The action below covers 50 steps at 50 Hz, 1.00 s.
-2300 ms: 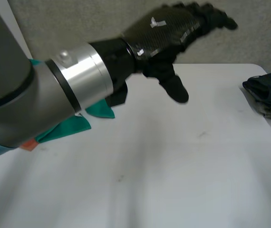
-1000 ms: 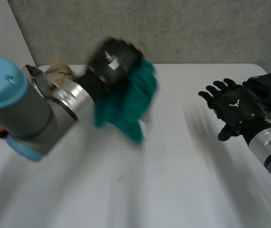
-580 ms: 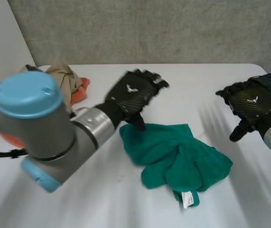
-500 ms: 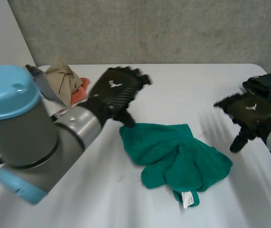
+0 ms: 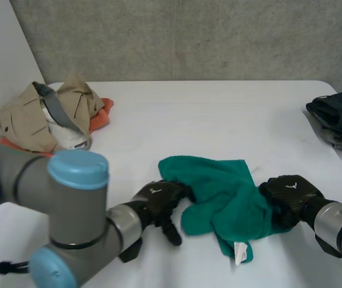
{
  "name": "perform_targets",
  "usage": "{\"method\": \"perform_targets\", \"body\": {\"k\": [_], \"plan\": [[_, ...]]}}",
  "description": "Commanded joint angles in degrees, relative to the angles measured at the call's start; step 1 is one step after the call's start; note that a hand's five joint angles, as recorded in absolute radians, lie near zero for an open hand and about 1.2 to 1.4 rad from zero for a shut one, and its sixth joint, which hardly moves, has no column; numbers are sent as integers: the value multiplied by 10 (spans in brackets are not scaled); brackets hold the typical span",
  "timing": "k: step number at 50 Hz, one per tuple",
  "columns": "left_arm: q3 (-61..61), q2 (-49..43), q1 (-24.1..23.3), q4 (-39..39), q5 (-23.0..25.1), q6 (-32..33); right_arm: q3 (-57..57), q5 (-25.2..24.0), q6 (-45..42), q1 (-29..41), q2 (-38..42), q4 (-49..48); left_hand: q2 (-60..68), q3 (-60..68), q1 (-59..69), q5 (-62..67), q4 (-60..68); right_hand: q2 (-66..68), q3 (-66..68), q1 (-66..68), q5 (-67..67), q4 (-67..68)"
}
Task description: Fold the laundry.
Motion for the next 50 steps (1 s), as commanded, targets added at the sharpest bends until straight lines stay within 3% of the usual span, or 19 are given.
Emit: {"method": "perform_targets", "body": {"k": [1, 6, 9, 10, 14, 18, 24, 27, 30, 34, 39, 45, 48, 49, 50], "plan": [[91, -72, -48, 26, -6, 3, -2, -1, 7, 0, -14, -5, 13, 14, 8, 22, 20, 130, 122, 184, 135, 117], [151, -127, -67, 24, -22, 3, 5, 0, 10, 0, -16, -10, 69, 69, 64, 77, 75, 130, 122, 184, 135, 117], [174, -148, -78, 23, -43, 7, 4, 3, 11, -1, -22, -12, 366, 366, 361, 374, 372, 130, 122, 184, 135, 117], [179, -150, -78, 23, -57, 8, 2, 4, 10, -1, -25, -12, 566, 566, 561, 574, 573, 130, 122, 184, 135, 117], [180, -133, -73, 22, -112, 15, -15, 10, 3, -1, -60, -10, 568, 569, 563, 576, 575, 130, 122, 184, 135, 117], [165, -11, -51, 13, -154, 50, -76, 11, 0, 0, -120, 1, 568, 569, 563, 576, 575, 130, 122, 184, 135, 117], [138, 134, 1, -19, -154, 167, -189, 3, -28, 0, -202, 99, 568, 569, 563, 576, 575, 130, 122, 184, 135, 117], [138, 176, 9, -41, -152, 232, -237, 0, -38, 0, -199, 147, 568, 569, 563, 576, 575, 130, 122, 184, 135, 117], [135, 191, 13, -53, -150, 284, -304, 4, -58, 9, -162, 210, 568, 569, 563, 576, 575, 130, 122, 184, 135, 117], [121, 183, 16, -62, -152, 320, -393, 14, -108, 53, -54, 249, 568, 569, 563, 576, 575, 130, 122, 184, 135, 117], [103, 86, 16, -50, -151, 325, -447, 52, -131, 104, 53, 232, 568, 569, 563, 576, 575, 130, 122, 184, 135, 117], [158, -30, 15, 15, -153, 331, -489, 122, -133, 135, 216, 82, 568, 569, 563, 576, 575, 130, 122, 184, 135, 117], [184, -70, 16, 49, -153, 339, -493, 148, -133, 138, 254, 17, 568, 569, 563, 576, 575, 130, 122, 184, 135, 117], [200, -90, 17, 74, -154, 350, -495, 165, -133, 140, 272, -23, 517, 517, 512, 525, 524, 130, 122, 184, 135, 117], [207, -100, 17, 88, -154, 357, -496, 171, -133, 140, 279, -40, 430, 430, 425, 438, 437, 44, 36, 98, 49, 31]]}}
